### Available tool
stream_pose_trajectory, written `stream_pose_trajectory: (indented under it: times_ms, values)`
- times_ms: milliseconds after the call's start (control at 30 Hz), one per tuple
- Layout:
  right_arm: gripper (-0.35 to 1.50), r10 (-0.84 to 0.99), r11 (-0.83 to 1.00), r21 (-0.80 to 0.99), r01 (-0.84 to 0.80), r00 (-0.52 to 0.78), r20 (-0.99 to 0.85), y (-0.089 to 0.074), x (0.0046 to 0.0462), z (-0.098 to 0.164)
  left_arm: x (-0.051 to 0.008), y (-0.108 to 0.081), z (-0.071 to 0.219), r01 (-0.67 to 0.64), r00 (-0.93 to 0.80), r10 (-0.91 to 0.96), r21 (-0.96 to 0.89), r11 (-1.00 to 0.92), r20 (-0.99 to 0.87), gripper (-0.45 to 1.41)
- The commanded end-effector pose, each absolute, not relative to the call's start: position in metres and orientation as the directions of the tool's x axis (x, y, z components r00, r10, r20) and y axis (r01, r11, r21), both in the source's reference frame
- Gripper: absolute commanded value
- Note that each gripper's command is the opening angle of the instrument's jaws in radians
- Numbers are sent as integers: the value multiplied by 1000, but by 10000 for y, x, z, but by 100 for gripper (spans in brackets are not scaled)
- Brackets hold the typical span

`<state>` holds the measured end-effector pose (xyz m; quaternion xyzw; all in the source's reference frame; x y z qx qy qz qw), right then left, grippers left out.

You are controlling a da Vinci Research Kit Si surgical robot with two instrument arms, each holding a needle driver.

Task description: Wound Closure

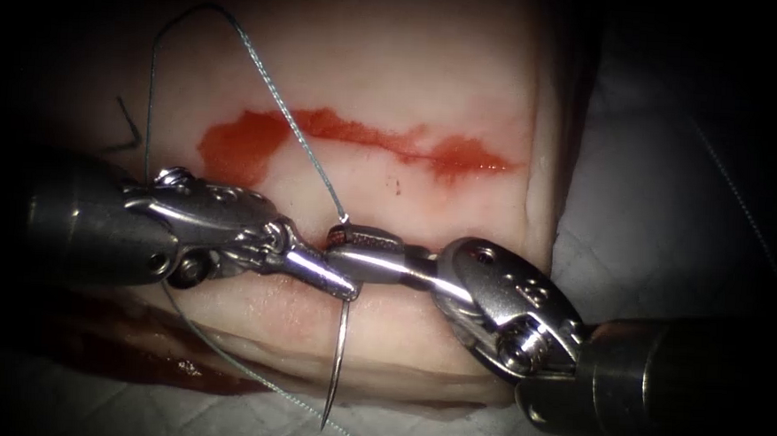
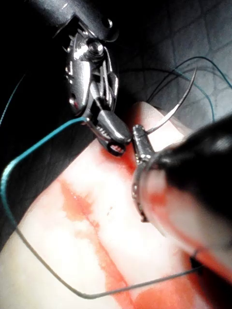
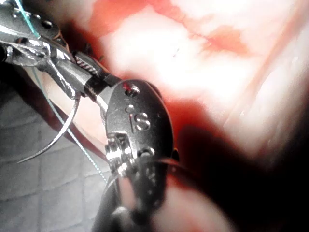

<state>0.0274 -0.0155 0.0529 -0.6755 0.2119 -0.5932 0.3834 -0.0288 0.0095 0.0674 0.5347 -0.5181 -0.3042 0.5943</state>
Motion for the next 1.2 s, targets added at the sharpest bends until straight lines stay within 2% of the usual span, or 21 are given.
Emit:
stream_pose_trajectory:
  times_ms: [33,233,267,300,367,433,533,733,800,833,867,933,1200]
  values:
    - [-35,-740,-620,-769,158,210,639,-155,284,533,-294,95,680,-192,280,-915,951,244,291,-45]
    - [-35,-758,-599,-787,149,213,617,-154,281,537,-294,90,681,-135,284,-940,978,157,190,-45]
    - [7,-724,-638,-753,161,206,658,-154,282,537,-293,90,680,-126,285,-943,982,141,172,-45]
    - [26,-700,-664,-729,169,201,685,-154,283,537,-293,89,680,-114,286,-945,985,132,160,-45]
    - [42,-684,-678,-712,180,199,702,-155,285,537,-292,89,679,-94,292,-946,988,119,142,-45]
    - [73,-671,-689,-700,187,198,714,-156,288,535,-291,88,678,-54,295,-949,994,100,111,-45]
    - [86,-671,-689,-700,190,198,714,-158,289,533,-289,85,676,-9,304,-949,997,82,81,-45]
    - [78,-670,-692,-698,186,197,716,-162,287,535,-287,85,675,52,327,-942,994,99,77,-45]
    - [66,-672,-692,-698,187,188,716,-163,287,535,-286,85,674,86,347,-935,990,109,73,-45]
    - [47,-675,-691,-698,189,177,716,-164,287,534,-285,84,674,98,354,-932,989,113,72,-45]
    - [0,-702,-670,-719,186,159,695,-167,286,533,-285,85,673,104,354,-932,988,115,71,-45]
    - [-35,-752,-620,-763,182,139,644,-170,286,530,-285,84,673,110,357,-931,987,117,70,-45]
    - [-35,-760,-609,-773,179,149,633,-165,287,520,-286,81,675,122,364,-929,985,123,70,-45]
